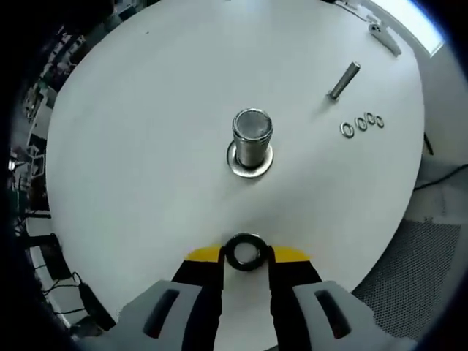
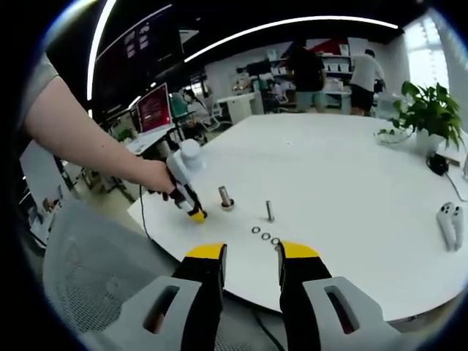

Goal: Place the washer onto the threaded stud by aligning its center hole with the stud, sliding it down to the base, and recovering from edge contact or off-axis alignment until the washer reaches the visible bottom stop.

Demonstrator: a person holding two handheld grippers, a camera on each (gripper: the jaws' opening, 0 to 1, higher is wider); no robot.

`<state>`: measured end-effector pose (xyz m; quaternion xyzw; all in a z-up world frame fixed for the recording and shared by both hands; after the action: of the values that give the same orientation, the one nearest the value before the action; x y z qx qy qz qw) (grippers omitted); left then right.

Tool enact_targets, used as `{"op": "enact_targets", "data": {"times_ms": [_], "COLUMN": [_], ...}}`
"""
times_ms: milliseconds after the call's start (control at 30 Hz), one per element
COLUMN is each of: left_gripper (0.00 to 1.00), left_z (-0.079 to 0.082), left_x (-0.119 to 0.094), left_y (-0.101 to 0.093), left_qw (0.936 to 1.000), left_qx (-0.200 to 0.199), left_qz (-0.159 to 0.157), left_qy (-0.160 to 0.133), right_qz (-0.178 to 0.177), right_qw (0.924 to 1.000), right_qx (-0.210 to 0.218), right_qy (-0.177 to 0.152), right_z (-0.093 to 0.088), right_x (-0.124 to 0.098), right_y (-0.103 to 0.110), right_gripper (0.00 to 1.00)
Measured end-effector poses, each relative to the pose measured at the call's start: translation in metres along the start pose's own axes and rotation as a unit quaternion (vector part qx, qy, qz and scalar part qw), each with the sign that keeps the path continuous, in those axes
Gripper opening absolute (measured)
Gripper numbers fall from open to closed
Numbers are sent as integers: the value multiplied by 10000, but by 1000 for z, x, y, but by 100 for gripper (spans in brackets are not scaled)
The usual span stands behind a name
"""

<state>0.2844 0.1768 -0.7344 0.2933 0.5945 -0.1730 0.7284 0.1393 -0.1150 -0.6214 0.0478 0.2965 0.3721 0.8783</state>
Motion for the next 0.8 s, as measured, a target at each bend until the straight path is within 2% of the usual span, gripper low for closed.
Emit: {"op": "enact_targets", "data": {"times_ms": [100,233,367,433,800], "left_gripper": [22,22,23,24,22], "left_z": [7,10,10,10,12], "left_x": [1,-1,0,-1,-1], "left_y": [1,-2,-2,-4,-6], "left_qw": [9996,9988,9983,9975,9980], "left_qx": [162,248,369,567,386], "left_qz": [-14,15,1,-23,52], "left_qy": [238,411,442,422,498], "right_qz": [-1,-15,-3,-4,-3], "right_qw": [10000,10000,10000,10000,10000], "right_qx": [1,12,6,7,6], "right_qy": [-3,1,-1,-2,-2], "right_z": [0,0,0,0,0], "right_x": [0,0,-1,-1,0], "right_y": [0,0,0,0,0], "right_gripper": [30,30,30,30,30]}}
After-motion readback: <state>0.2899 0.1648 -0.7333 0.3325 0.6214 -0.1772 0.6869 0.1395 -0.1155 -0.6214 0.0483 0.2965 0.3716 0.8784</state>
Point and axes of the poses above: the point that each gripper's makers call its tool centre point, and the gripper's own axes: x roughly forward along the fingers, y roughly to its left, z roughly out of its top, the point moved 10 cm from there along -x, roughly backward along the fingers, and after that the axes turned 13 degrees about z, right-handed, at the moved point
